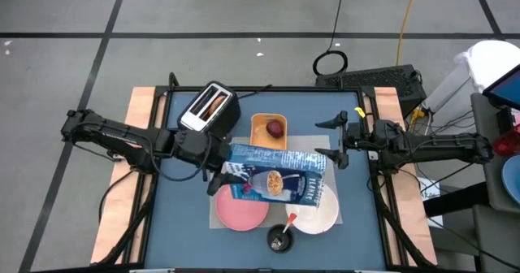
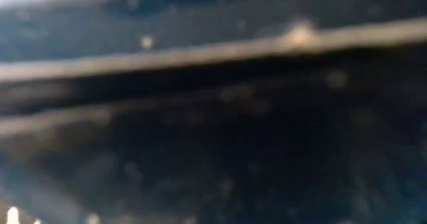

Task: Arrange a breakfast setting
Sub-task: Pour the cereals into the white bowl

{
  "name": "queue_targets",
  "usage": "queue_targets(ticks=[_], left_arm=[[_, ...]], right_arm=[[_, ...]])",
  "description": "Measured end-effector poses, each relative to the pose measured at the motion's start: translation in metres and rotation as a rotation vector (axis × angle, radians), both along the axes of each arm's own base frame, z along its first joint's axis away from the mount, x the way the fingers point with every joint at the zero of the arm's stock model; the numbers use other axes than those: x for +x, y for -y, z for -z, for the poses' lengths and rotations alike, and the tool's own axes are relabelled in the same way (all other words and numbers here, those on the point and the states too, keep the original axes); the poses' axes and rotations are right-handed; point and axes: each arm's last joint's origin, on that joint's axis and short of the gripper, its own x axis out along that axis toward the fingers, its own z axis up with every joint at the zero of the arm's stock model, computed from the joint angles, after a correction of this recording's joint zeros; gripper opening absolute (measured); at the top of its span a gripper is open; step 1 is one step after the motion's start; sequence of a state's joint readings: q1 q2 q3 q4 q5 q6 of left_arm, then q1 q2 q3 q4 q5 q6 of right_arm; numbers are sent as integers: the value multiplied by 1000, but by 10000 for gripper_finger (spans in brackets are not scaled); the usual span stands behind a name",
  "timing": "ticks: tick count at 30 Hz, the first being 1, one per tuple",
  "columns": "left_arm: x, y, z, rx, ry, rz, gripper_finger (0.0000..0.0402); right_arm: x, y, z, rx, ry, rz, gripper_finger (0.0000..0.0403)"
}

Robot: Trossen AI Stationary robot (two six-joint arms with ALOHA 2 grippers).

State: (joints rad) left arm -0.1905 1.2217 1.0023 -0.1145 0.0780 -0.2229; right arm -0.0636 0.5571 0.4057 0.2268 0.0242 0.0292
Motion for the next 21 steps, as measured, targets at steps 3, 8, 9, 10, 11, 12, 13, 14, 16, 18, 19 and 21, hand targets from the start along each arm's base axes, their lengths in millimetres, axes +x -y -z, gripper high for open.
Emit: queue_targets(ticks=[3, 8, 9, 10, 11, 12, 13, 14, 16, 18, 19, 21], left_arm=[[0, 0, -7, -10, 7, -3, 271], [-2, 0, -25, -6, -4, -3, 271], [-2, 0, -29, -4, -6, -2, 271], [-3, -1, -33, 1, -7, -1, 271], [-3, -1, -38, 5, -4, 1, 271], [-4, -1, -42, 5, 2, -1, 271], [-4, -1, -46, 6, 10, -8, 271], [-4, -1, -47, 9, 15, -17, 271], [-3, -1, -46, 13, 3, -21, 271], [0, 0, -38, 20, -48, -21, 271], [3, 1, -34, 13, -67, -25, 271], [6, 2, -29, 3, -89, -30, 271]], right_arm=[[0, 0, 0, 0, 0, 0, 393], [0, 0, 0, 0, 0, 0, 393], [0, 0, 0, 0, 0, 0, 393], [0, 0, 0, 0, 0, 0, 393], [0, 0, 0, 0, 0, 0, 393], [0, 0, 0, 0, 0, 0, 393], [0, 0, 0, 0, 0, 0, 393], [0, 0, 0, 0, 0, 0, 393], [0, 0, 0, 0, -1, 0, 393], [0, 0, 0, 0, -1, 0, 393], [0, 0, 0, 0, -1, 0, 393], [0, 0, 0, 0, -2, 0, 393]])
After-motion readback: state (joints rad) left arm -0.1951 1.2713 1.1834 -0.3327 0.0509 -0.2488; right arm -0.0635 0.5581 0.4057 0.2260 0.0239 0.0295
